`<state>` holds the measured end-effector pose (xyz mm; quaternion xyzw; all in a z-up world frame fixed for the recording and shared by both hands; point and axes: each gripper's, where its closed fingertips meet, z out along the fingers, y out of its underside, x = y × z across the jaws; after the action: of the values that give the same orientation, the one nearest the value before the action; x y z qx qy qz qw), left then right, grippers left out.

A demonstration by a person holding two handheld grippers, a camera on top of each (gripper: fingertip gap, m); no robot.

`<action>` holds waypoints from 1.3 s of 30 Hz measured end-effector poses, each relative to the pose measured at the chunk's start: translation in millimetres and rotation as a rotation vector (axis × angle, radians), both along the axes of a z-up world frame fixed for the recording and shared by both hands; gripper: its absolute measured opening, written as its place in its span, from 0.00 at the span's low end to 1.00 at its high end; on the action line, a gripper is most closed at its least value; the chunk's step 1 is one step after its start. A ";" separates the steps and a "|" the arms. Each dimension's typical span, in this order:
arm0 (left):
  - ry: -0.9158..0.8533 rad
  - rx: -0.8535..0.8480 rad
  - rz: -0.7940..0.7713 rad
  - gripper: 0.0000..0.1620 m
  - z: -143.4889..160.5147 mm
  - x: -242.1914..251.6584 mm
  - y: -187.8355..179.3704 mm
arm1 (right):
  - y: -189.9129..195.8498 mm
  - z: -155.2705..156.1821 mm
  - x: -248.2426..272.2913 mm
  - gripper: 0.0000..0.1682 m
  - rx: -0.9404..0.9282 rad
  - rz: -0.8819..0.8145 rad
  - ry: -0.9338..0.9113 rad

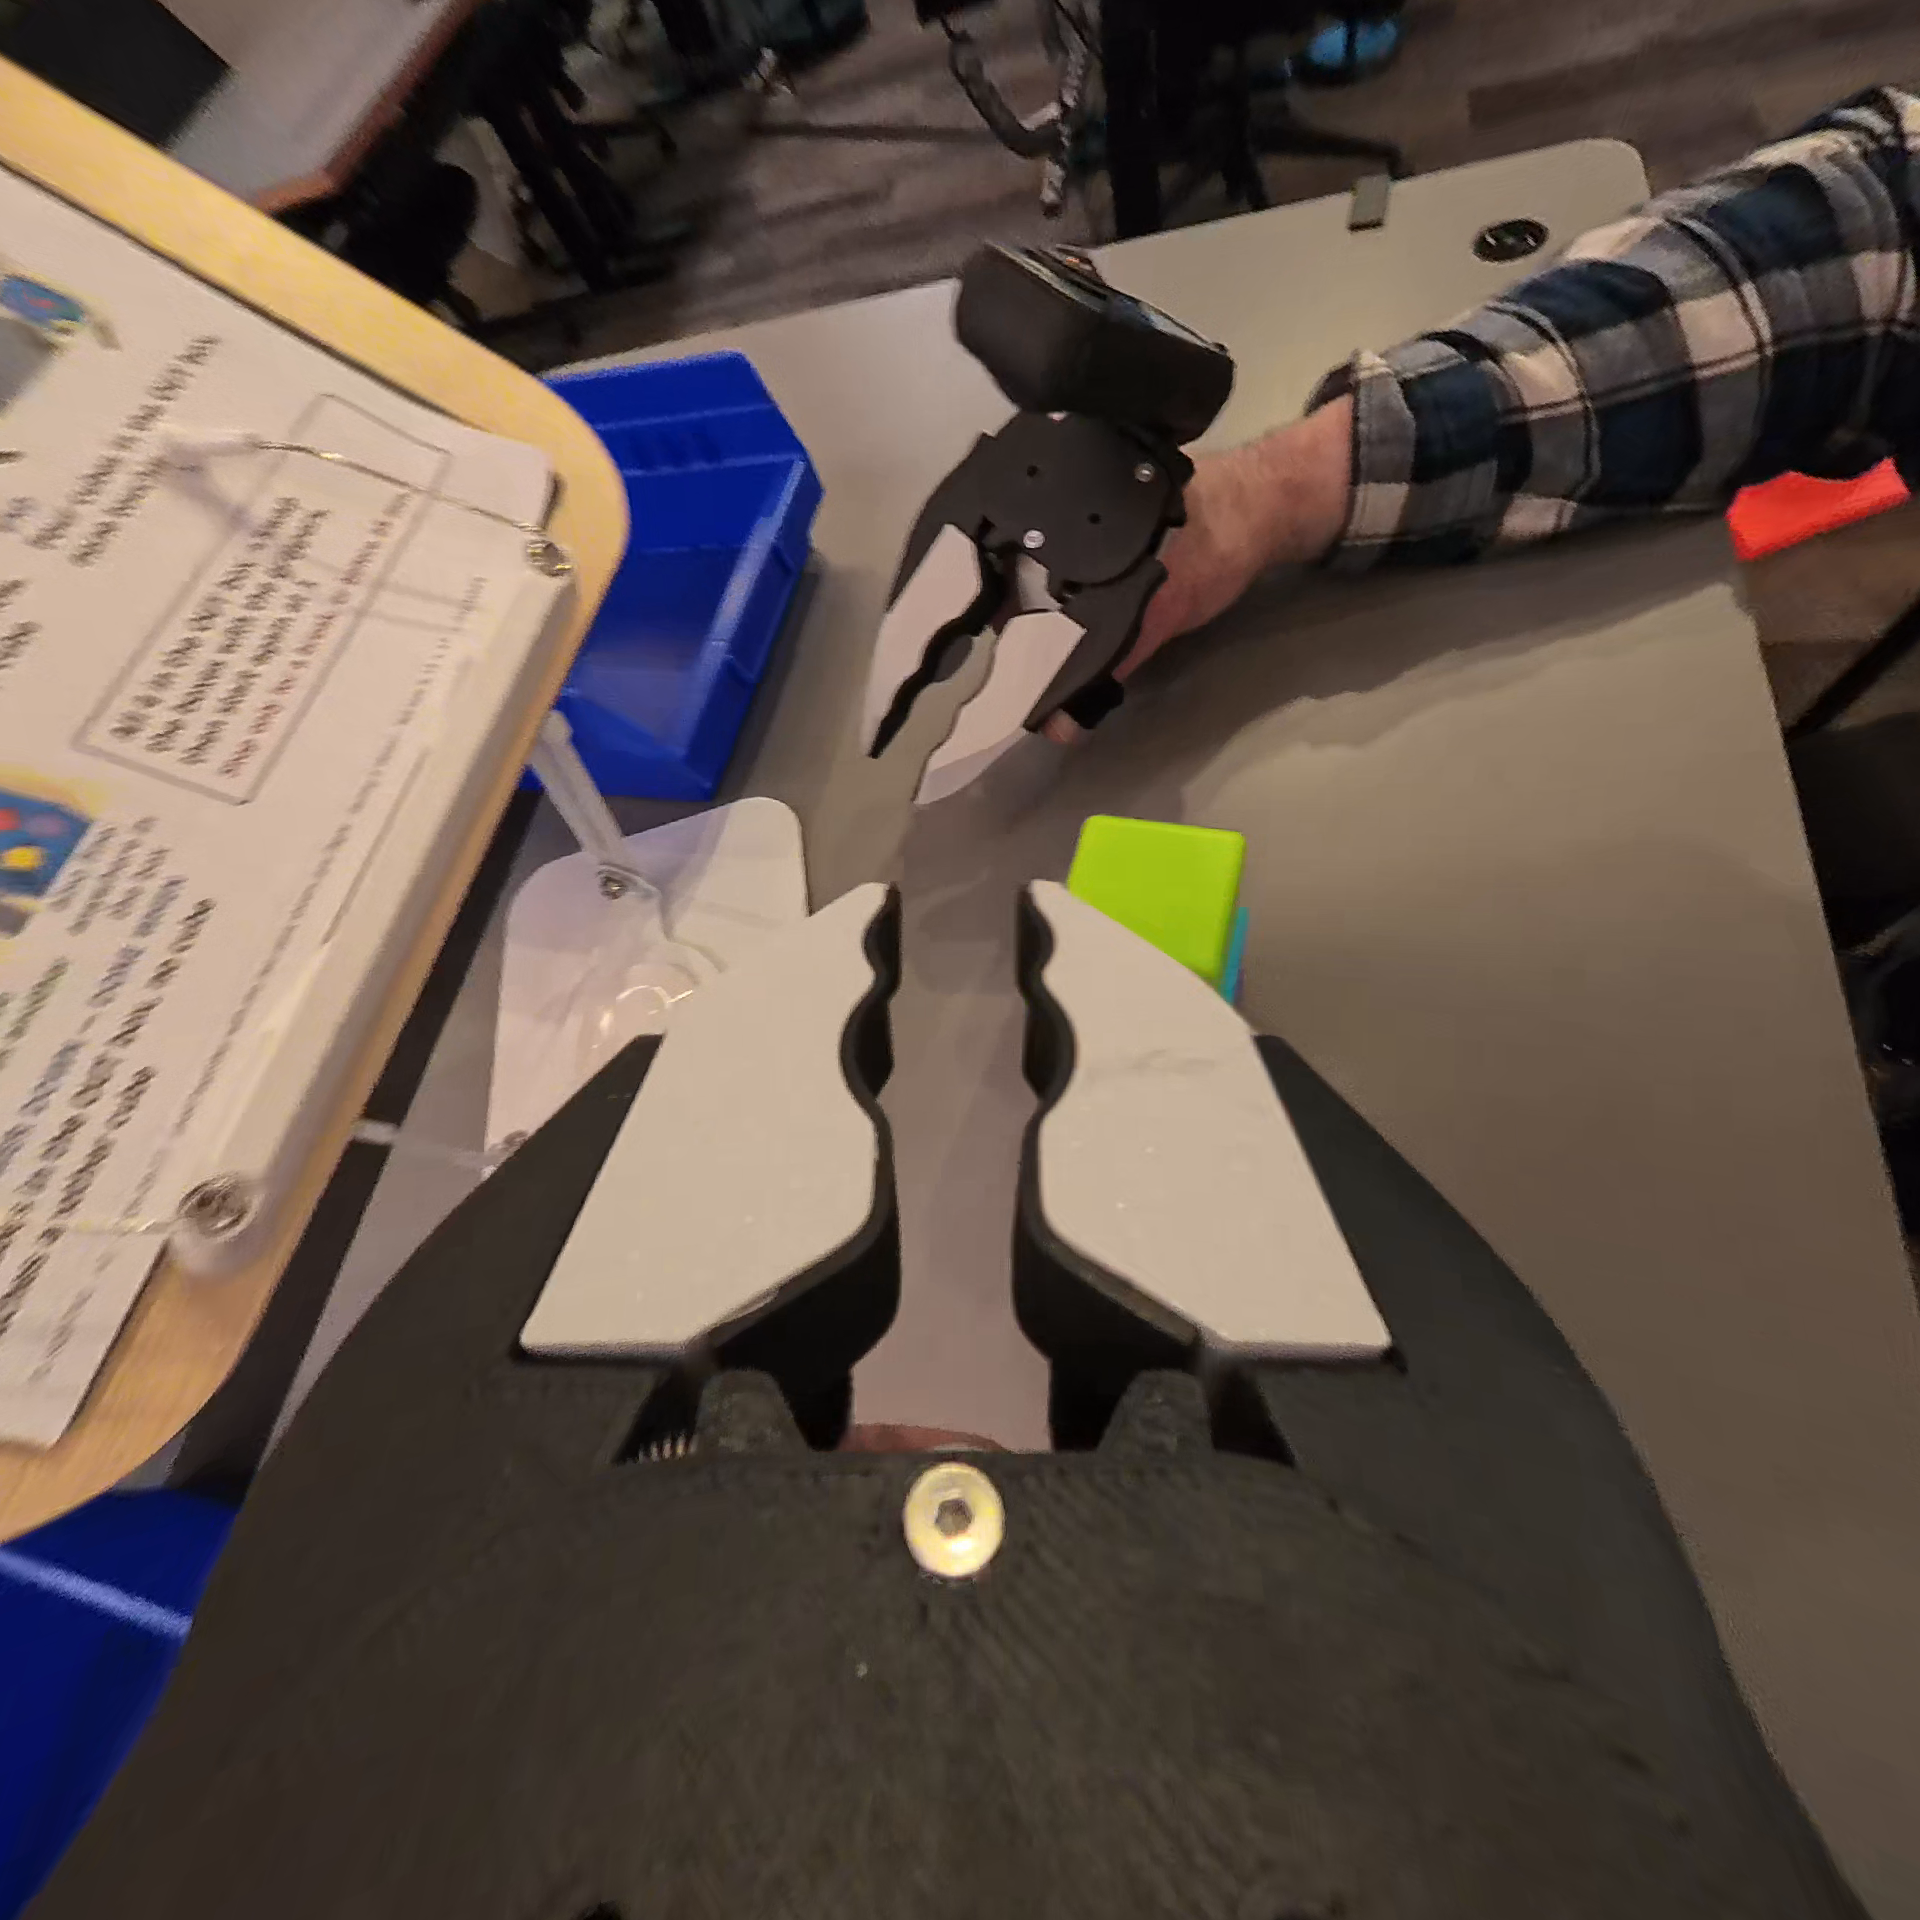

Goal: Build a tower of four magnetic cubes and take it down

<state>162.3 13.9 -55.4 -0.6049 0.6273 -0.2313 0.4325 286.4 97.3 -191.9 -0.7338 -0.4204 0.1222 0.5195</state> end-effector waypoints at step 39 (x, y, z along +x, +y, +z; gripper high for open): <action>-0.066 0.062 0.200 0.00 4.3 -85.3 91.0 | -0.5 -0.4 0.2 0.16 0.001 0.002 -0.001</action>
<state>77.0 104.9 -51.1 -0.6428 0.5562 -0.1872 0.4923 286.6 96.8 -192.3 -0.7334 -0.4214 0.1218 0.5194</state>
